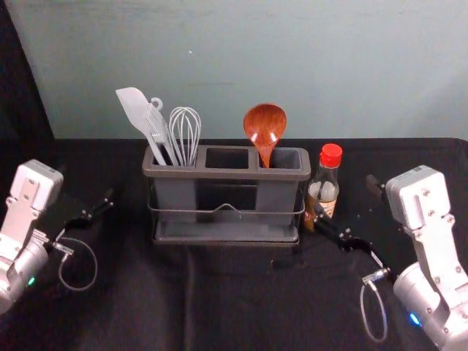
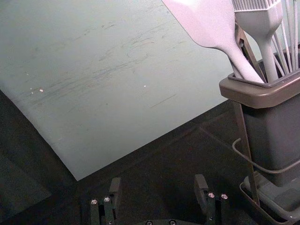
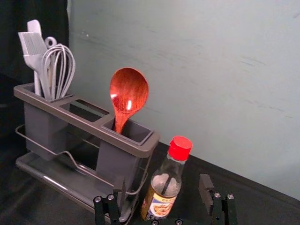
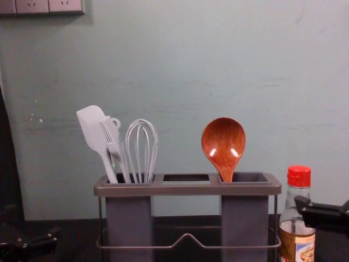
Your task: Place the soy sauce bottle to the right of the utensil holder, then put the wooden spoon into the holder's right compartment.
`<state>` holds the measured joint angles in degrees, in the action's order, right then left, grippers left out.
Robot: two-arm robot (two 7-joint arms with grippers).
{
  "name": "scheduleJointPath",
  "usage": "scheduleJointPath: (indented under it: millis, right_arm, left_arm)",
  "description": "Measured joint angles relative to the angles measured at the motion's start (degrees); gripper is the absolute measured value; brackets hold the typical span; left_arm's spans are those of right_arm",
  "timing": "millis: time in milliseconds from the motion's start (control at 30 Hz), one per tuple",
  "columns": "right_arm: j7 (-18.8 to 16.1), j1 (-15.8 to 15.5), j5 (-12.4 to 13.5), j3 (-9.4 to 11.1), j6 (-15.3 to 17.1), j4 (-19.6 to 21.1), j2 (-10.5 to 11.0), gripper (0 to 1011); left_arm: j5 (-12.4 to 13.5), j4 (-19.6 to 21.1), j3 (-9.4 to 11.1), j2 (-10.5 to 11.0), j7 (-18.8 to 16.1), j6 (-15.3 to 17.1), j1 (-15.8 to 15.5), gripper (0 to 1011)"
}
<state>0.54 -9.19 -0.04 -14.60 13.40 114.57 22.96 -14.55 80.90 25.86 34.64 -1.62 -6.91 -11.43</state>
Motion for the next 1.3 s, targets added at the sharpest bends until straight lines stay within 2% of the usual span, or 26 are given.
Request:
scheduleJointPath:
  millis: [267, 500, 1300]
  right_arm:
    - [0.6, -1.4, -1.1, 1.2, 0.5, 0.7, -1.3, 1004]
    - [-1.5, -1.3, -0.3, 2.1, 1.7, 0.8, -1.6, 1004]
    - [-1.1, -1.3, -0.4, 1.9, 1.5, 0.7, -1.6, 1004]
  left_arm:
    - [0.0, 0.0, 0.0, 0.0, 0.0, 0.0, 0.0, 1012]
    - [0.0, 0.0, 0.0, 0.0, 0.0, 0.0, 0.0, 1011]
    - [0.0, 0.0, 0.0, 0.0, 0.0, 0.0, 0.0, 1011]
